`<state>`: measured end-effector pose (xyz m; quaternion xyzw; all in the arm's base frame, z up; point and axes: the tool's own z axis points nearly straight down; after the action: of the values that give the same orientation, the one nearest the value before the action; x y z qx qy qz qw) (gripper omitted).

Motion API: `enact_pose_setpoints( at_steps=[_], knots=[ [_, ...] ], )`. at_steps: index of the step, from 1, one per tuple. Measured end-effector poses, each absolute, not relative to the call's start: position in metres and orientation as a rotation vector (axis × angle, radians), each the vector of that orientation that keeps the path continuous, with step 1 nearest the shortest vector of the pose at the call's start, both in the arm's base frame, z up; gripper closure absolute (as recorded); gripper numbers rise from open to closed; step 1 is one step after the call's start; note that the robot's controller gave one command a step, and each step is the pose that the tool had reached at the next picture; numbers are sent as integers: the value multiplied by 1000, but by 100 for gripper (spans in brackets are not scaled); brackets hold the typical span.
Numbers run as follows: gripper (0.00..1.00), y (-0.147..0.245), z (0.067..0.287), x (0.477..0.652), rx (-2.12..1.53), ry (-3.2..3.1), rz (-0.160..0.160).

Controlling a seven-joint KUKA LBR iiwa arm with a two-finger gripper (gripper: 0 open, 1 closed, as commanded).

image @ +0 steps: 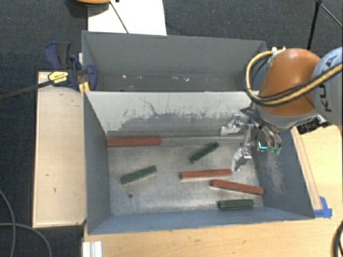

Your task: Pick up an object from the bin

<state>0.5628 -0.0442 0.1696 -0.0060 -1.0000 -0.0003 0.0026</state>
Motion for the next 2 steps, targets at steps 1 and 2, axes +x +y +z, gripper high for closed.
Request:
enact_pose_setpoints(
  at_steps=[1,2],
  knots=[
    [0,-44,174,565,-17,-3144,0],
    [100,-88,74,510,7,-3153,2]
  ],
)
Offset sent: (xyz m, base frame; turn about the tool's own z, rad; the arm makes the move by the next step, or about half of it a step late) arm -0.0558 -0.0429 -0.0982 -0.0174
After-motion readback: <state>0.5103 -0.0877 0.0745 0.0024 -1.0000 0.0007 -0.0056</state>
